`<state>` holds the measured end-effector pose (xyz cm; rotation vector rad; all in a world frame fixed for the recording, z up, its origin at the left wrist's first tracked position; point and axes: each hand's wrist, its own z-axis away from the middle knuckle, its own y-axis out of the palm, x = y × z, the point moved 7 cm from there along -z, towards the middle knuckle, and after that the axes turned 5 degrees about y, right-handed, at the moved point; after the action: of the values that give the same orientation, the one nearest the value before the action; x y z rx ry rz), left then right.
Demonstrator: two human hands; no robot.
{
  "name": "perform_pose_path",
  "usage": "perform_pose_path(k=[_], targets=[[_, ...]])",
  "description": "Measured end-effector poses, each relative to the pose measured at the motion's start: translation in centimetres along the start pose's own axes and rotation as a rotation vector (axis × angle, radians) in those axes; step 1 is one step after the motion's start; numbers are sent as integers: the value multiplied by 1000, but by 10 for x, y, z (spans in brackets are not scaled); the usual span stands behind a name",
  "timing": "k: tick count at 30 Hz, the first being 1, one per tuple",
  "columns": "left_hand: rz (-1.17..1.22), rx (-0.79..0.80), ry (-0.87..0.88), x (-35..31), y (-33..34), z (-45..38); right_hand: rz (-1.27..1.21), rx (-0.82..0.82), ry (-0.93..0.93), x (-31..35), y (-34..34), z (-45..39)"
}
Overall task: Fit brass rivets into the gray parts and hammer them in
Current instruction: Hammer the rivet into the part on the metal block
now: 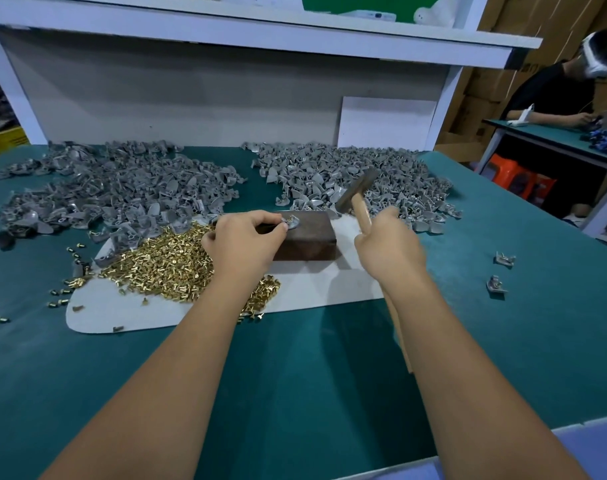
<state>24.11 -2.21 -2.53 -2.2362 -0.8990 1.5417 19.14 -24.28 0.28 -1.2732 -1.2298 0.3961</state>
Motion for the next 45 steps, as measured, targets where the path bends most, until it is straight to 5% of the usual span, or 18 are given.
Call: perform_pose_path(k=[8, 13, 27, 35, 39, 45], targets=[[81, -6, 74, -10, -4, -3, -79, -107, -61, 13, -10, -1], [289, 251, 123, -18, 11, -2, -43, -176, -169, 29, -15, 2], [62, 104, 108, -9, 0, -3, -3, -399, -515, 50, -36, 30], [73, 40, 1, -1, -1, -4, 41, -299, -359, 44, -17, 25], [381, 280, 115, -9, 11, -3, 86, -248, -263, 26, -5, 19], [187, 198, 200, -12, 6, -8, 65, -324, -198, 18, -11, 17]])
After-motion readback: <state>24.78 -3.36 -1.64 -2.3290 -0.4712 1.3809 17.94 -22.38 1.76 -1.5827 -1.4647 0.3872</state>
